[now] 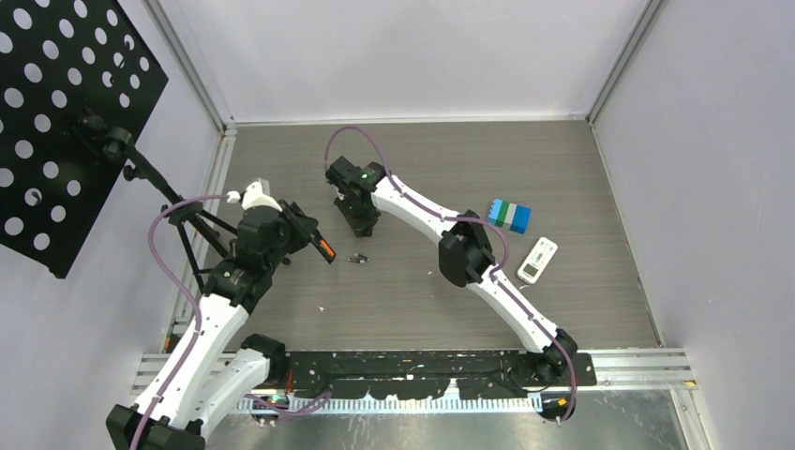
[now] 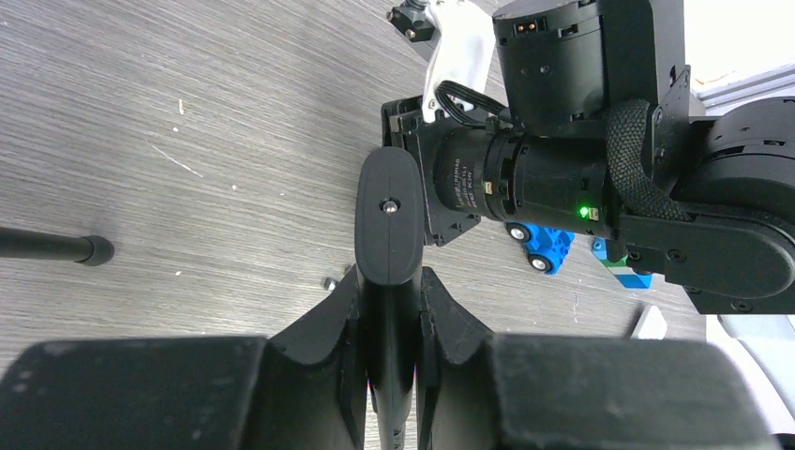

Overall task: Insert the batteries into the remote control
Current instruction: Pick up the battery cover at the center of the board.

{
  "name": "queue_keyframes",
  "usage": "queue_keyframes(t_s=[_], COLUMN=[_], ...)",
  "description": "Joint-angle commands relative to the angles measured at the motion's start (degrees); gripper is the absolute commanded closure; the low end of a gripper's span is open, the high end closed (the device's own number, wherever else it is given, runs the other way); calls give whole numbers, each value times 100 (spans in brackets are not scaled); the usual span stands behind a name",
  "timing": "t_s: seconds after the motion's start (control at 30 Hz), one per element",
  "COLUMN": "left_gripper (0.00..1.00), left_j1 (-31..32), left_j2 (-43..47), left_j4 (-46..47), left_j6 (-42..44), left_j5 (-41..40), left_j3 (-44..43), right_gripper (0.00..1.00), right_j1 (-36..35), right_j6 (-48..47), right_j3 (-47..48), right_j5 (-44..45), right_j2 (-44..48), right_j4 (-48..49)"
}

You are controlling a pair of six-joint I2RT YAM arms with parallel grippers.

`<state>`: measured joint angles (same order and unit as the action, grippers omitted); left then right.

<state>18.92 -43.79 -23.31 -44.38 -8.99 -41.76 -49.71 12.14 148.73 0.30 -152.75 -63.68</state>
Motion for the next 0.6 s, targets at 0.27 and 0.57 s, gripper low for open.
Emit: queue_keyframes(t_s=[0.27,0.57], left_gripper=[100,100], left_j1=[-57,-64], left_j2=[53,19], left_j4=[242,232], left_j6=[3,-18], left_j5=[21,29], left_j3=[-16,-43], right_gripper=[73,74], right_j1=[-12,-12], right_j6=[75,125], right_j3=[-661,-1293], right_j5=[265,215], right_j2=[522,870], right_j4=[314,500])
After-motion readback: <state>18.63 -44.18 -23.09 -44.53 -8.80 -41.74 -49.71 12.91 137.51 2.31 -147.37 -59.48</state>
